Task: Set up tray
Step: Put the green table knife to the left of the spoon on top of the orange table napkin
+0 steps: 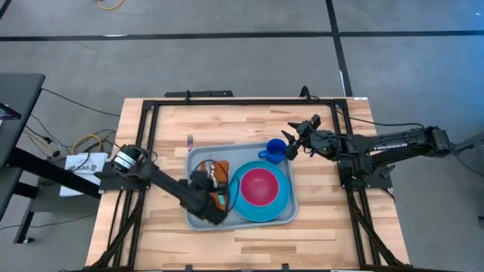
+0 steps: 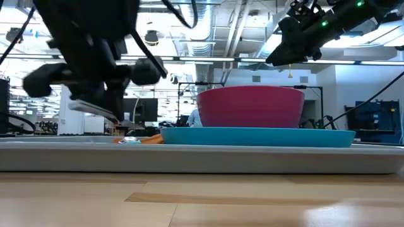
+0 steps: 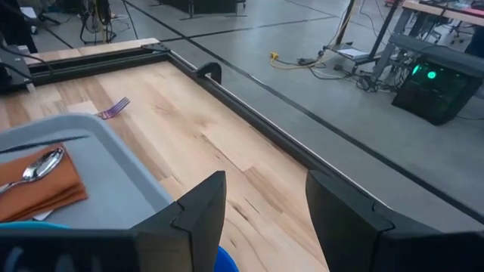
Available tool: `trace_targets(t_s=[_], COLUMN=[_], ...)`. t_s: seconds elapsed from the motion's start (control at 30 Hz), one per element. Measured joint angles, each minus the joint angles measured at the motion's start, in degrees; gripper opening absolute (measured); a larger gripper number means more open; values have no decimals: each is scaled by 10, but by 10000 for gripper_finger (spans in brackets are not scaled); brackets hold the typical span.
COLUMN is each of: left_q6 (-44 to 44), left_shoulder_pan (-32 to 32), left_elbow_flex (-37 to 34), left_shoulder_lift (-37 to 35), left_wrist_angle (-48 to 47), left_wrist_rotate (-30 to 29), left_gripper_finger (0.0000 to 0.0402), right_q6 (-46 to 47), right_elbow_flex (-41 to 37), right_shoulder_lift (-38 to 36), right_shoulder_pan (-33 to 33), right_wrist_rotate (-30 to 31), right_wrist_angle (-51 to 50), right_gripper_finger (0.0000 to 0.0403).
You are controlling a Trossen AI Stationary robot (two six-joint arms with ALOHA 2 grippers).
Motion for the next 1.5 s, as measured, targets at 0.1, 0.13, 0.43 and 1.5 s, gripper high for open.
trace_targets(t_s=[0.1,0.13,0.43,1.5], left_q6=[-15,-23,-53,55], left_shoulder_pan=[-22,-27,-55,20], left_elbow_flex=[10,10,10,64], left_shoulder_lift=[0,0,23,57], left_wrist_angle=[5,10,59,159], left_wrist_rotate=[5,12,20,96], left_gripper_finger=[19,19,18,79], right_q6=[0,0,1,16], right_elbow_flex=[0,0,0,0], right_shoulder_lift=[0,0,0,0], right_shoulder_pan=[0,0,0,0], right_wrist_rotate=[0,0,0,0], right_wrist_angle=[0,0,0,-30], right_gripper_finger=[175,175,177,177])
